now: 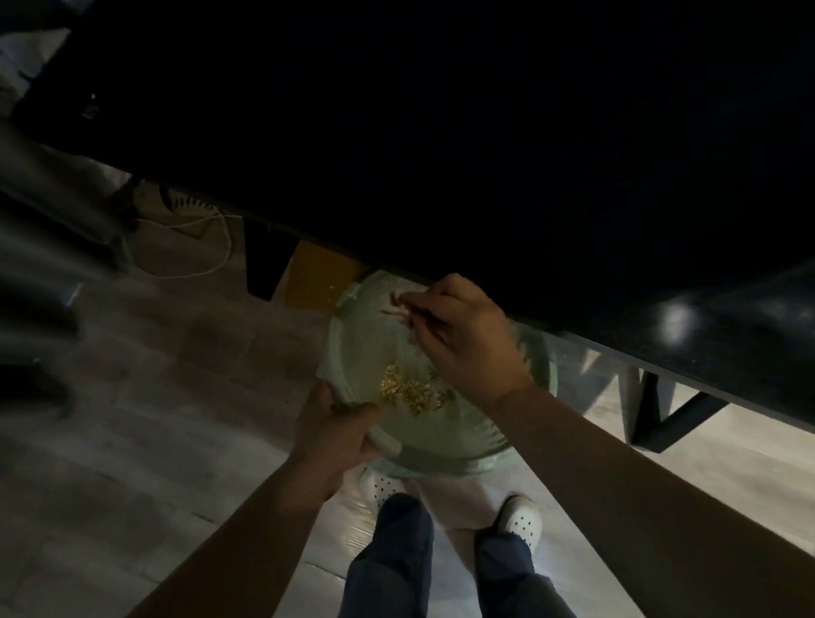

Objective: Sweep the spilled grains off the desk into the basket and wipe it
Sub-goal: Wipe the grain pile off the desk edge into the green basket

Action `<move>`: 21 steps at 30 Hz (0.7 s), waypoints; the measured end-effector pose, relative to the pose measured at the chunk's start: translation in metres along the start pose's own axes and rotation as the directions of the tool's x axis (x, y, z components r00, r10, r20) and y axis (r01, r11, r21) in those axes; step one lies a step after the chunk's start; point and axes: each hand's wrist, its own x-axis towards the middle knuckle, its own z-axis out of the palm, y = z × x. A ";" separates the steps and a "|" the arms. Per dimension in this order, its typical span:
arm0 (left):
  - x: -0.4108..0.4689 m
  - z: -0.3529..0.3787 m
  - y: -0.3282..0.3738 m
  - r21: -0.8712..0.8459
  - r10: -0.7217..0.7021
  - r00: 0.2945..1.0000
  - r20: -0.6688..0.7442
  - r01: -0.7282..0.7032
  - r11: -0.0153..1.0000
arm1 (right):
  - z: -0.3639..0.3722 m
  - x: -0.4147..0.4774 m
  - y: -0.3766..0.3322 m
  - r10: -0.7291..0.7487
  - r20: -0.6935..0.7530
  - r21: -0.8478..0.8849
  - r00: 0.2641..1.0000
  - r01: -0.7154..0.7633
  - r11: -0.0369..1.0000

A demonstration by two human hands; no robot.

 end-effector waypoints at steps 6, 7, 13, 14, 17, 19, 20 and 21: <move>-0.002 -0.002 0.003 0.016 0.011 1.000 0.013 -0.011 1.000 | 0.007 -0.022 0.007 0.085 0.040 0.000 0.996 -0.085 0.996; -0.003 -0.002 0.003 0.018 0.013 1.000 0.010 -0.013 1.000 | 0.007 -0.026 0.007 0.090 0.052 -0.001 0.995 -0.090 0.996; -0.016 0.009 -0.005 0.023 0.019 1.000 -0.002 -0.019 1.000 | -0.007 -0.062 0.009 0.179 0.091 -0.015 0.980 -0.178 0.984; -0.019 0.013 -0.008 0.025 0.015 1.000 -0.005 -0.014 1.000 | -0.012 -0.069 0.010 0.197 0.085 -0.017 0.977 -0.197 0.980; -0.028 0.025 -0.017 0.042 0.011 1.000 -0.010 -0.011 0.999 | -0.030 -0.089 0.015 0.237 0.052 -0.016 0.970 -0.236 0.972; -0.036 0.037 -0.025 0.050 0.006 1.000 -0.008 -0.005 0.999 | -0.046 -0.106 0.022 0.266 0.029 -0.035 0.963 -0.265 0.963; -0.041 0.043 -0.029 0.054 0.003 1.000 -0.010 -0.003 0.999 | -0.056 -0.115 0.026 0.284 0.019 -0.045 0.959 -0.283 0.958; -0.046 0.050 -0.034 0.061 0.002 1.000 -0.013 -0.001 0.998 | -0.065 -0.125 0.031 0.299 0.006 -0.053 0.954 -0.298 0.953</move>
